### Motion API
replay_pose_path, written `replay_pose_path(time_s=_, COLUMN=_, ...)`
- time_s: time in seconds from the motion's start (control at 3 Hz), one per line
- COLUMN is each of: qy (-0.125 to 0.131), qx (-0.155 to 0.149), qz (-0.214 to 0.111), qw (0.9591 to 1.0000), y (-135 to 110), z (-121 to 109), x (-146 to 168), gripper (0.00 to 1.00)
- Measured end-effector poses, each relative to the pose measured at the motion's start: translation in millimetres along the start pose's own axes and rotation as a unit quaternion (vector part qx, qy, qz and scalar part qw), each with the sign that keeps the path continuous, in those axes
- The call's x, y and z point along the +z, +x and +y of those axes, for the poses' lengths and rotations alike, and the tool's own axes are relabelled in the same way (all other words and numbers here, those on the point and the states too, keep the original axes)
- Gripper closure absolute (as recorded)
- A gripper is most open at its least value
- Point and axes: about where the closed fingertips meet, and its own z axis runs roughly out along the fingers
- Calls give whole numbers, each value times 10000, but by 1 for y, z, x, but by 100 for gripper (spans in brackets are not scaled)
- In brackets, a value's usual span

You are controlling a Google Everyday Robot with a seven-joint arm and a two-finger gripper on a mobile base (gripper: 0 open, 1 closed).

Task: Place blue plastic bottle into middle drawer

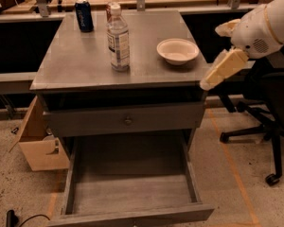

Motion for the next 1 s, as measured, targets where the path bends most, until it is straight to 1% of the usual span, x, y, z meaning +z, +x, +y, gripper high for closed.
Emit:
replay_pose_path(time_s=0.33, qy=-28, qx=150, qz=-814, qw=9966, y=-29, z=-25, x=42, gripper=0)
replay_pose_path(time_s=0.67, qy=-243, qx=185, qz=-1503, qw=9882, y=-66, z=-40, x=76, gripper=0)
replay_pose_path(time_s=1.0, qy=-304, qx=210, qz=-1708, qw=9846, y=-76, z=-46, x=84, gripper=0)
